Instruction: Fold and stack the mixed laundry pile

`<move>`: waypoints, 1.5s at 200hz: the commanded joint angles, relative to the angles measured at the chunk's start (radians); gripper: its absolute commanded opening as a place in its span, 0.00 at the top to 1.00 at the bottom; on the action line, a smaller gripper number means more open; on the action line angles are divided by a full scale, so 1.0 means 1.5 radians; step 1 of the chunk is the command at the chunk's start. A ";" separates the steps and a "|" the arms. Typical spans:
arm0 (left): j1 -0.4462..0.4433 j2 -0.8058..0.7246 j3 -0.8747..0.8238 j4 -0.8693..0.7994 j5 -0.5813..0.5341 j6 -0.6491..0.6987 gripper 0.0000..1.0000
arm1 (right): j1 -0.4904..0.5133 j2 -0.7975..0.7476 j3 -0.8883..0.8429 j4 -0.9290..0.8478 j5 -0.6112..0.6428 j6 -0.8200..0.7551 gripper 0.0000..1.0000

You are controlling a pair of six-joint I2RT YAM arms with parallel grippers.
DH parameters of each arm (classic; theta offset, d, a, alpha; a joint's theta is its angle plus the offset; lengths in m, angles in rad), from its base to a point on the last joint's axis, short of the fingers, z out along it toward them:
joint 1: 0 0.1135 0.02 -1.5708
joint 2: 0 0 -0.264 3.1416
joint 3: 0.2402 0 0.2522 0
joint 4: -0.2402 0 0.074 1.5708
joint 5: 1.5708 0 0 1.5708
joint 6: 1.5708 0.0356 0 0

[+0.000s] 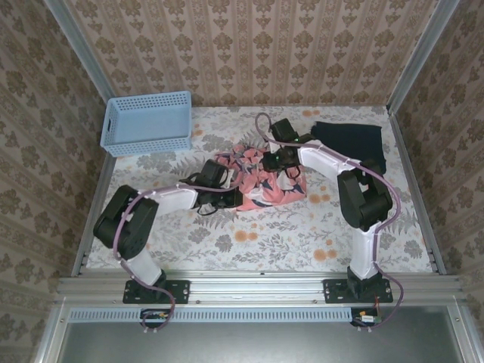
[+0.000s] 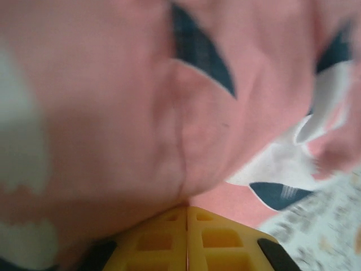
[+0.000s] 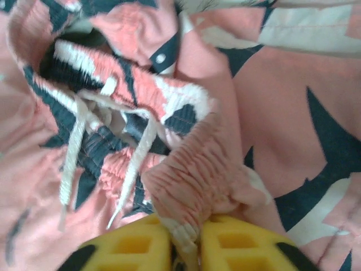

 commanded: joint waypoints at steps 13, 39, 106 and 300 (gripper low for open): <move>0.047 0.078 0.019 -0.001 -0.043 -0.005 0.94 | -0.064 -0.032 -0.023 0.018 -0.053 0.093 0.90; 0.049 0.095 0.031 -0.044 -0.052 0.025 0.94 | -0.108 -0.037 -0.051 0.051 -0.042 0.149 0.90; 0.048 0.054 0.072 -0.116 -0.039 0.041 0.85 | -0.129 -0.063 -0.111 0.098 -0.092 0.164 0.44; 0.120 0.285 0.291 0.119 0.136 -0.063 1.00 | -0.093 0.035 -0.198 0.359 -0.217 0.368 1.00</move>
